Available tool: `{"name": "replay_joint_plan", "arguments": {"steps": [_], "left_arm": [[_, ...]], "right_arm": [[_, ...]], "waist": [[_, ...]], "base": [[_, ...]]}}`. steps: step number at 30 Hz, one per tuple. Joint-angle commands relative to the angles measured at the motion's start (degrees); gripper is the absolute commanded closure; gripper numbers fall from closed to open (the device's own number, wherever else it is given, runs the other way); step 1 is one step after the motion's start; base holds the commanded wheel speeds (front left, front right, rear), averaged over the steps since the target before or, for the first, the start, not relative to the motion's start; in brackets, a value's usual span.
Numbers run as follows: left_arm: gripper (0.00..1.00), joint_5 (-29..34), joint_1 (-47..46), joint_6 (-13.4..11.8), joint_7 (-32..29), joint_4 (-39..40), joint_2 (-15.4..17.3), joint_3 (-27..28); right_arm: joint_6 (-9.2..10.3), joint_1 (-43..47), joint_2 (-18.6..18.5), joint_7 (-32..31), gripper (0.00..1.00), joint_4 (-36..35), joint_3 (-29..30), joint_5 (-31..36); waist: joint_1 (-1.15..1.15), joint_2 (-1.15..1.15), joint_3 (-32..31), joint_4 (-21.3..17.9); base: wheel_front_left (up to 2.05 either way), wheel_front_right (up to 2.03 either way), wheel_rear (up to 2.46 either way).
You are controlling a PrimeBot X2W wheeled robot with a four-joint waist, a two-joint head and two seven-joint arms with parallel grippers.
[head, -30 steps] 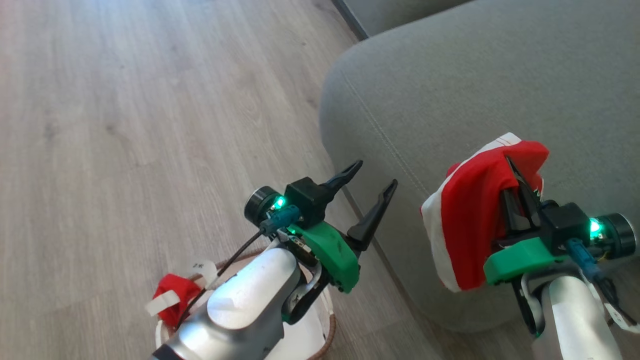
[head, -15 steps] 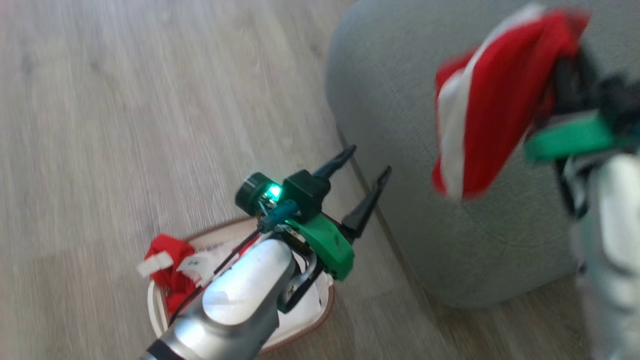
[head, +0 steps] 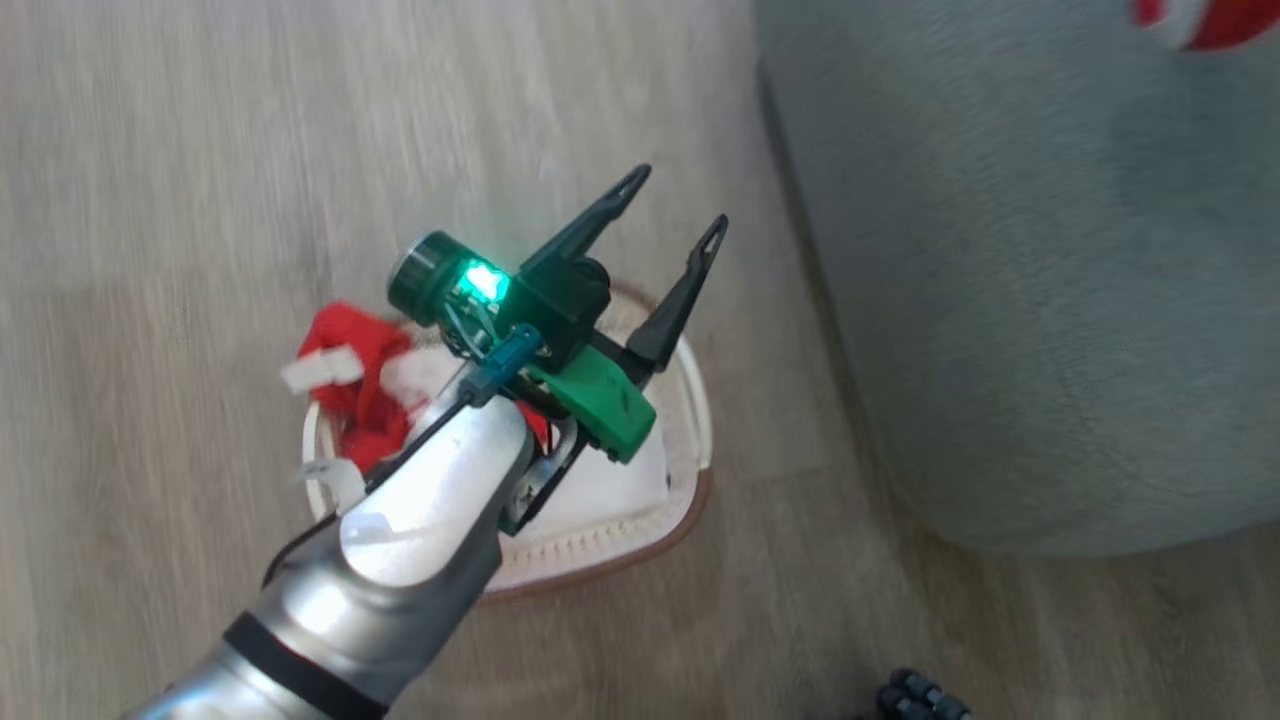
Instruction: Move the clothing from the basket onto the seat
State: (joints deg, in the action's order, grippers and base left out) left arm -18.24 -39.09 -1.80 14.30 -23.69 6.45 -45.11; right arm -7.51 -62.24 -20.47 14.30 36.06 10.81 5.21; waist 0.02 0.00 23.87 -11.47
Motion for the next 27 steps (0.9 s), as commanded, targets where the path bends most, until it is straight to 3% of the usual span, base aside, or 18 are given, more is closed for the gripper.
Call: {"name": "replay_joint_plan", "arguments": {"steps": [1, 10, 17, 19, 20, 22, 27], "left_arm": [[0.00, 1.04, -2.39, -0.45, 0.70, 2.79, 1.28, 1.99], [0.00, 3.28, -4.06, -1.08, 0.66, 6.25, 1.67, 0.96], [0.00, 3.99, -4.90, -1.65, 0.55, 7.34, 1.62, 0.34], [0.00, 4.02, -4.91, -1.67, 0.55, 7.21, 1.75, 0.18], [0.00, 4.00, -4.90, -1.69, 0.56, 7.15, 1.81, 0.14], [0.00, 3.79, -4.81, -1.85, 0.56, 6.89, 2.04, 0.23], [0.00, 3.18, -4.55, -2.07, 0.59, 6.25, 2.34, 0.58]], "right_arm": [[0.02, -4.22, -1.92, -0.50, 1.00, 1.06, 1.16, 0.44], [0.02, -11.39, -5.87, -0.30, 1.00, 9.79, 8.35, 5.76], [0.02, -9.02, -2.28, 0.31, 1.00, 17.45, 12.92, 10.26], [0.02, -7.89, -1.27, 0.47, 0.95, 18.91, 13.66, 11.31], [0.02, -7.39, -0.76, 0.53, 0.79, 19.49, 13.94, 11.61], [0.02, -6.17, 0.32, 0.64, 0.00, 20.72, 14.44, 12.17], [0.02, -3.58, 2.20, 0.68, 0.00, 19.27, 12.69, 10.69]], "waist": [[-0.02, 0.00, 5.79, 4.03], [-0.02, 0.00, 12.58, 7.19], [-0.02, 0.00, 15.56, 7.18], [-0.02, 0.00, 15.69, 6.96], [-0.02, 0.00, 15.67, 6.83], [-0.02, 0.00, 15.30, 6.30], [-0.02, 0.00, 13.89, 5.24]], "base": [[0.00, 0.00, 0.00], [0.00, 0.00, 0.00], [0.00, 0.00, 0.00], [0.00, 0.00, 0.00], [0.00, 0.00, 0.00], [0.00, 0.00, 0.00], [0.00, 0.00, 0.00]]}}
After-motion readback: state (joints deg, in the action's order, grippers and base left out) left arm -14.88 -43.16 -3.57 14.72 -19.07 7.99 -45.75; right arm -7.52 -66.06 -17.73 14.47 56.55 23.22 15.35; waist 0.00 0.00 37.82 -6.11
